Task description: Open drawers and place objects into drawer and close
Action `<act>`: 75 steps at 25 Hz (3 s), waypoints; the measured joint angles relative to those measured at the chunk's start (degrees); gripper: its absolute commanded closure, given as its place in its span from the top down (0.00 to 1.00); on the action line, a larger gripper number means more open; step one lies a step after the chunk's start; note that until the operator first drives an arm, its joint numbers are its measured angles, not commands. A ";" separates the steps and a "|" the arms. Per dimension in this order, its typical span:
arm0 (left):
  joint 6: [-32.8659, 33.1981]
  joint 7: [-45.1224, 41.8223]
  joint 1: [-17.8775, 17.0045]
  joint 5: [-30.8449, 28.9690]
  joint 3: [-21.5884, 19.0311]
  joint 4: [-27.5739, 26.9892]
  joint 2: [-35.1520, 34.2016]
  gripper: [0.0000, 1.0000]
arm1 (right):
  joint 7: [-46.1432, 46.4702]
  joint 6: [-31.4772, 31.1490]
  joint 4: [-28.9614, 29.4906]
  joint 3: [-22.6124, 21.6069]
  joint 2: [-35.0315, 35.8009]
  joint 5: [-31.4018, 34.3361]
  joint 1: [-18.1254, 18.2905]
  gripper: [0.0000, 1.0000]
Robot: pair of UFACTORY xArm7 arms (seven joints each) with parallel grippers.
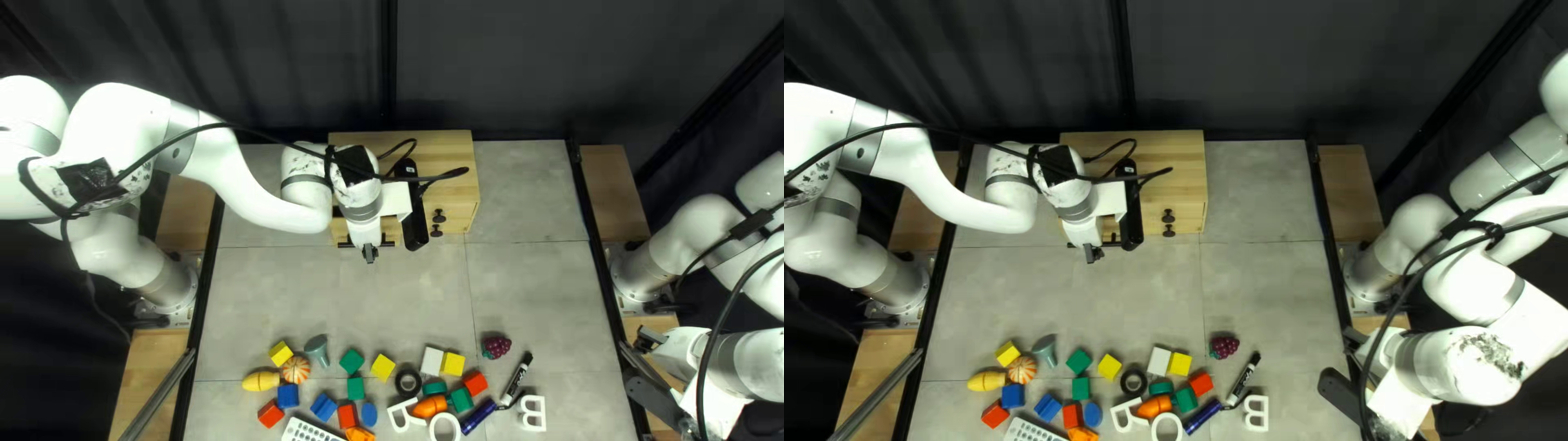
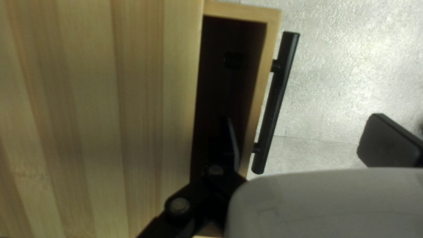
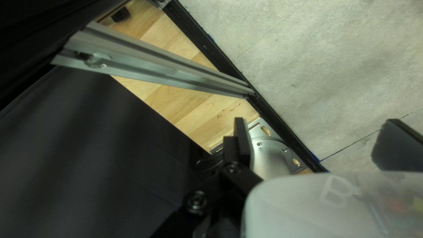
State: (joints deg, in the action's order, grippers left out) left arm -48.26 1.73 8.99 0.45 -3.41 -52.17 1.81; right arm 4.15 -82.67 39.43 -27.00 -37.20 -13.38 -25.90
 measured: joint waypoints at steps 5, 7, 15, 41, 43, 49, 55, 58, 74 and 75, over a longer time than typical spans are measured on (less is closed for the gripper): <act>-1.51 2.74 -0.27 2.57 -0.35 -0.13 -0.98 1.00 | 0.00 0.00 0.00 0.00 0.00 0.00 0.00 1.00; -1.99 3.46 -0.46 3.19 -0.55 -0.16 -1.20 1.00 | 0.00 0.00 0.00 0.00 0.00 0.00 0.00 1.00; -3.22 3.71 -1.59 4.38 -1.69 0.12 -2.56 1.00 | 0.00 0.00 0.00 0.00 0.00 0.00 0.00 1.00; 1.03 1.74 -0.38 2.41 -0.82 -0.46 2.02 1.00 | 0.00 0.00 0.00 0.00 0.00 0.00 0.00 1.00; 0.39 2.56 -0.46 3.07 -1.02 -0.88 2.41 1.00 | 0.00 0.00 0.00 0.00 0.00 0.00 0.00 1.00; -1.57 4.41 -0.69 4.47 -1.54 -1.94 2.94 1.00 | 0.00 0.00 0.00 0.00 0.00 0.00 0.00 1.00; -1.72 5.24 -0.67 5.33 -1.67 -1.97 3.05 1.00 | 0.00 0.00 0.00 0.00 0.00 0.00 0.00 1.00; -1.04 5.13 -0.75 5.66 -1.78 -1.51 2.96 1.00 | 0.00 0.00 0.00 0.00 0.00 0.00 0.00 1.00; -0.50 1.32 -2.21 5.35 -2.99 -1.00 1.65 1.00 | 0.00 0.00 0.00 0.00 0.00 0.00 0.00 1.00; -0.58 1.14 -2.32 5.31 -3.08 -0.98 1.53 1.00 | 0.00 0.00 0.00 0.00 0.00 0.00 0.00 1.00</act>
State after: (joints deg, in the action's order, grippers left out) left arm -48.83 2.88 6.67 5.75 -6.49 -53.15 3.34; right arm 4.15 -82.67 39.43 -27.00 -37.20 -13.38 -25.90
